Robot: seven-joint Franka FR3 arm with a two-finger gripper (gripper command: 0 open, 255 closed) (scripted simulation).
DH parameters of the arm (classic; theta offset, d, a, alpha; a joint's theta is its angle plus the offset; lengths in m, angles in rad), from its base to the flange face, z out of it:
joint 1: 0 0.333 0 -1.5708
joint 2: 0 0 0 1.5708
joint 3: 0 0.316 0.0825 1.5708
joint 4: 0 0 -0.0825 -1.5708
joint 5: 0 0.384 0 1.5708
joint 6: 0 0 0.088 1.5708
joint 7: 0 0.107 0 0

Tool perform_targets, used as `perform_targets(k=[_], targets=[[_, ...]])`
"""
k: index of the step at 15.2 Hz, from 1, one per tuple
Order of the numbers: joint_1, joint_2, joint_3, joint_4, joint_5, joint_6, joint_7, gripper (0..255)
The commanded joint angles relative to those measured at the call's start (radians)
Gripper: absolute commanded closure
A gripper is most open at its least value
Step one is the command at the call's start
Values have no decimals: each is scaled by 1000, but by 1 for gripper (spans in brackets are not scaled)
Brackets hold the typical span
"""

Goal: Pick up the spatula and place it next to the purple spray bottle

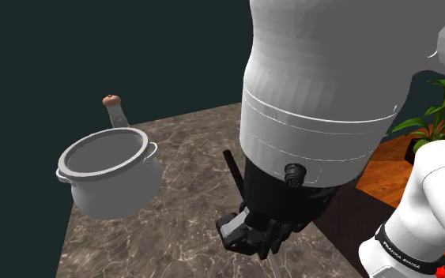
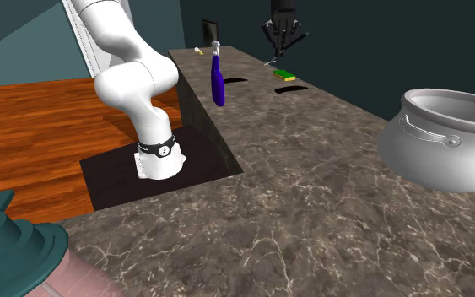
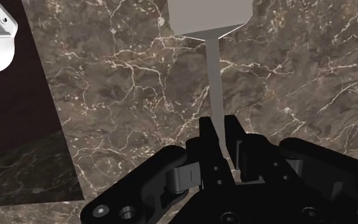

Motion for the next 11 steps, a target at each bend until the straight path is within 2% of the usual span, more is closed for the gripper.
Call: perform_targets(k=[1,11], targets=[[2,0,7,-27,4,27,1,255],[7,14,44,-147,20,162,5,255]])
